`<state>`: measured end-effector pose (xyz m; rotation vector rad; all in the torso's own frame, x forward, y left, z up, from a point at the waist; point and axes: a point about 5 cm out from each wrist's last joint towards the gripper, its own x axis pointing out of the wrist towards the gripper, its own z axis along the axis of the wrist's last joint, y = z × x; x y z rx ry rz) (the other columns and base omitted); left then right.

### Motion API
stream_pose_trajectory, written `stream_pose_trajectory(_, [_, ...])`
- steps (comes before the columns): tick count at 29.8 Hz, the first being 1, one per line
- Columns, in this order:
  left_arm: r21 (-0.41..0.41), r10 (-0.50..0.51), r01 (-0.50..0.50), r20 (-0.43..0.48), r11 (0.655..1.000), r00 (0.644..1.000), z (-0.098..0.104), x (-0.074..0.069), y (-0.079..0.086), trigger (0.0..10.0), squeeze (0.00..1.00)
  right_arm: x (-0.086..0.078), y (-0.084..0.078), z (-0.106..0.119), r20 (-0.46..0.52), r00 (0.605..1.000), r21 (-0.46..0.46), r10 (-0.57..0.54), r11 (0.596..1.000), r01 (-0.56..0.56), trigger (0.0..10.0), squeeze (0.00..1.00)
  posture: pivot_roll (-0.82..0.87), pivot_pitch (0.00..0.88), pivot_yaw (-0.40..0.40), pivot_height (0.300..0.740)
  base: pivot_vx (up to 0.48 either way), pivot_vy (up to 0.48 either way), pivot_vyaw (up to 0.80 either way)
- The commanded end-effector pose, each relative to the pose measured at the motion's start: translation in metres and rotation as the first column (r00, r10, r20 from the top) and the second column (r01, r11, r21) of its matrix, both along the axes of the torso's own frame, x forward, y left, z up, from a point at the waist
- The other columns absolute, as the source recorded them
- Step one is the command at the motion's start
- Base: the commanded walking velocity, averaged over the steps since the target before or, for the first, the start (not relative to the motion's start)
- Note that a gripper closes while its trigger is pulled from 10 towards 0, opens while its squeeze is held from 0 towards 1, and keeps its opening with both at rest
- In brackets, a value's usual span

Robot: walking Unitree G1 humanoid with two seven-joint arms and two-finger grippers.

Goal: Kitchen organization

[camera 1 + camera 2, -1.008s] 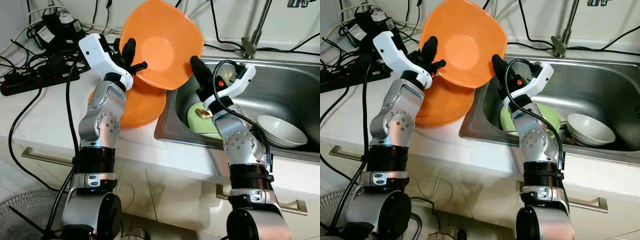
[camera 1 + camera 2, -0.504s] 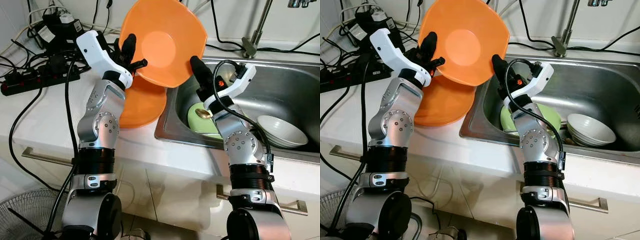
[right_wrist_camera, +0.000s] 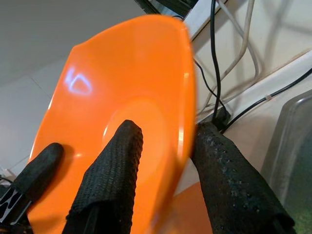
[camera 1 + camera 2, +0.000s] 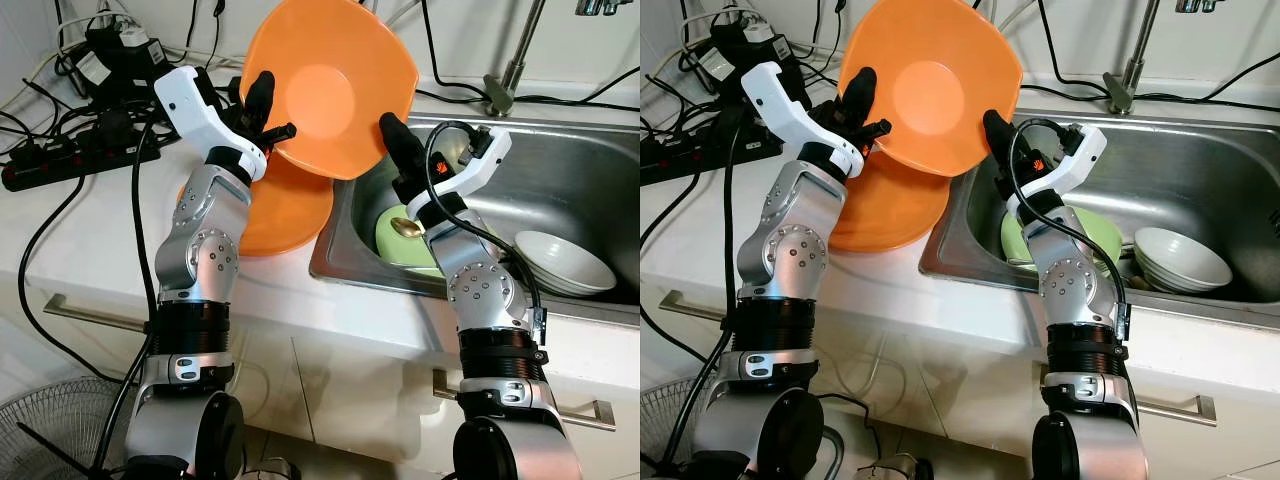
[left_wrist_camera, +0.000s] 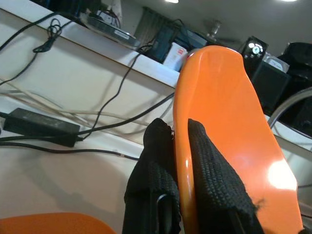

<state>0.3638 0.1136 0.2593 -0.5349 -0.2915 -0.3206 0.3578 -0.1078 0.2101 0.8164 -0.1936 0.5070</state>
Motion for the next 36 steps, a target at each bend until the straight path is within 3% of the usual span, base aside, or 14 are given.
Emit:
stream_pose_trajectory(1, [0.012, -0.029, 0.028, 0.046, 1.0, 0.999, 0.0095, -0.0034, -0.0044, 10.0, 0.0, -0.0016, 0.0033, 0.0009, 0.008, 1.0, -0.005, 0.013, 1.0, -0.013, 10.0, 0.0, 0.13, 0.012, 0.109, 0.74, 0.0, 0.0, 0.0])
stream_pose_trajectory(13, [0.038, -0.049, 0.047, 0.06, 0.998, 0.997, 0.01, -0.0055, -0.0077, 10.0, 0.0, -0.0009, 0.0045, -0.0021, -0.004, 1.0, -0.019, 0.009, 1.0, -0.009, 10.0, 0.0, 0.14, 0.014, 0.109, 0.74, 0.0, 0.0, 0.0])
stream_pose_trajectory(14, [0.038, -0.049, 0.046, 0.06, 0.998, 0.997, 0.0102, -0.0054, -0.0076, 10.0, 0.0, -0.0009, 0.0045, -0.0018, -0.001, 1.0, -0.02, 0.008, 1.0, -0.008, 7.0, 0.0, 0.14, 0.014, 0.11, 0.74, 0.0, 0.0, 0.0])
stream_pose_trajectory(15, [0.038, -0.049, 0.046, 0.06, 0.998, 0.997, 0.0102, -0.0054, -0.0076, 10.0, 0.0, -0.0009, 0.0045, -0.0018, -0.001, 1.0, -0.02, 0.008, 1.0, -0.008, 7.0, 0.0, 0.14, 0.014, 0.11, 0.74, 0.0, 0.0, 0.0])
stream_pose_trajectory(16, [0.039, -0.049, 0.046, 0.061, 0.998, 0.997, 0.0103, -0.0054, -0.0076, 10.0, 0.0, -0.001, 0.0044, -0.0017, 0.001, 1.0, -0.02, 0.006, 1.0, -0.006, 2.6, 0.0, 0.14, 0.014, 0.11, 0.74, 0.0, 0.0, 0.0])
stream_pose_trajectory(17, [0.04, -0.049, 0.047, 0.061, 0.998, 0.997, 0.0103, -0.0054, -0.0076, 10.0, 0.0, -0.001, 0.0044, -0.0016, 0.002, 1.0, -0.02, 0.005, 1.0, -0.005, 0.0, 0.0, 0.14, 0.014, 0.11, 0.74, 0.0, 0.0, 0.0])
stream_pose_trajectory(34, [0.115, -0.06, 0.052, 0.067, 0.992, 0.996, 0.0087, -0.0055, -0.013, 10.0, 0.0, -0.0022, 0.0044, -0.0024, 0.013, 1.0, -0.023, 0.001, 1.0, -0.001, 0.0, 0.0, 0.13, 0.012, 0.117, 0.74, 0.0, 0.0, 0.0])
stream_pose_trajectory(35, [0.12, -0.063, 0.055, 0.065, 0.991, 0.996, 0.0077, -0.0055, -0.0139, 10.0, 0.2, -0.0025, 0.0048, -0.0028, 0.014, 1.0, -0.023, 0.002, 1.0, -0.001, 0.0, 0.0, 0.13, 0.006, 0.119, 0.74, 0.0, 0.0, 0.0])
stream_pose_trajectory(36, [0.12, -0.063, 0.055, 0.065, 0.991, 0.996, 0.0077, -0.0055, -0.0139, 10.0, 0.2, -0.0025, 0.0048, -0.0028, 0.014, 1.0, -0.023, 0.002, 1.0, -0.001, 0.0, 0.0, 0.13, 0.006, 0.119, 0.74, 0.0, 0.0, 0.0])
